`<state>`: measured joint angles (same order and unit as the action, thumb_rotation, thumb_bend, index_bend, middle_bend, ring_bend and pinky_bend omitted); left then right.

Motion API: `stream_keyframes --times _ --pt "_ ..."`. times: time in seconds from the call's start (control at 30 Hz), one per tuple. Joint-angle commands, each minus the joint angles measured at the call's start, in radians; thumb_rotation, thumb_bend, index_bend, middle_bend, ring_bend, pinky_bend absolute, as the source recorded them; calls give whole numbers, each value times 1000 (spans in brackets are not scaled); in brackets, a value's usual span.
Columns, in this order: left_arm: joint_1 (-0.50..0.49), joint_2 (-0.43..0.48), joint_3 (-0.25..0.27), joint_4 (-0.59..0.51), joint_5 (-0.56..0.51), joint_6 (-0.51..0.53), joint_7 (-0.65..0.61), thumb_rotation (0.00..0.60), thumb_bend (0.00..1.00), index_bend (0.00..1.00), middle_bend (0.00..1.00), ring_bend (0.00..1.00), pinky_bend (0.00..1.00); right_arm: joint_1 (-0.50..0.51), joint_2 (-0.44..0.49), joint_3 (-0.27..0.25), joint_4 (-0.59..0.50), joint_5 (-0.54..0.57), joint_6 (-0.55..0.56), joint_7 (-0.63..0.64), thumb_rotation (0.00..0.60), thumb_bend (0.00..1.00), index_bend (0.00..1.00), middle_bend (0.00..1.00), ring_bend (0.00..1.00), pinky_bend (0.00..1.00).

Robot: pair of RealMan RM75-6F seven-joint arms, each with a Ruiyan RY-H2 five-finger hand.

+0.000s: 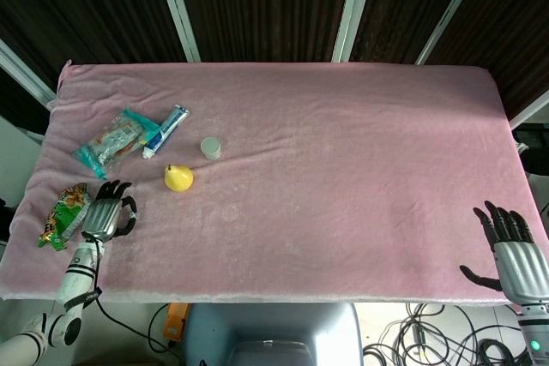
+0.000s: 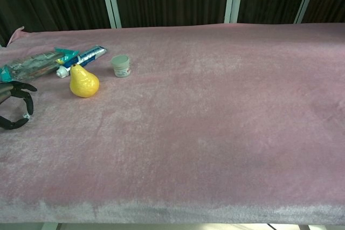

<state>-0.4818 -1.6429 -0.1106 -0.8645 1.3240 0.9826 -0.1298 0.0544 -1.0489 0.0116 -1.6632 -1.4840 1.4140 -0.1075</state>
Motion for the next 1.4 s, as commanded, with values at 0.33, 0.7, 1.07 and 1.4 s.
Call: stream_keyframes --times 0.33,0.7,1.07,1.4 --pt "-21 168 -24 -524 114 189 263 600 390 607 123 16 0 3 5 -10 -8 -26 -3 12 600 279 0 0 0 0" --pt "-129 54 -108 -580 -16 97 424 600 369 0 4 0 0 18 11 -30 -7 -48 -39 22 600 280 0 0 0 0" --pt "-21 255 4 -752 27 197 488 600 374 0 0 0 0 1 22 -24 -14 -50 4 33 600 279 0 0 0 0" --pt "279 380 170 -674 143 529 311 600 374 0 0 0 0 -9 4 -18 -23 -39 23 -21 600 280 0 0 0 0"
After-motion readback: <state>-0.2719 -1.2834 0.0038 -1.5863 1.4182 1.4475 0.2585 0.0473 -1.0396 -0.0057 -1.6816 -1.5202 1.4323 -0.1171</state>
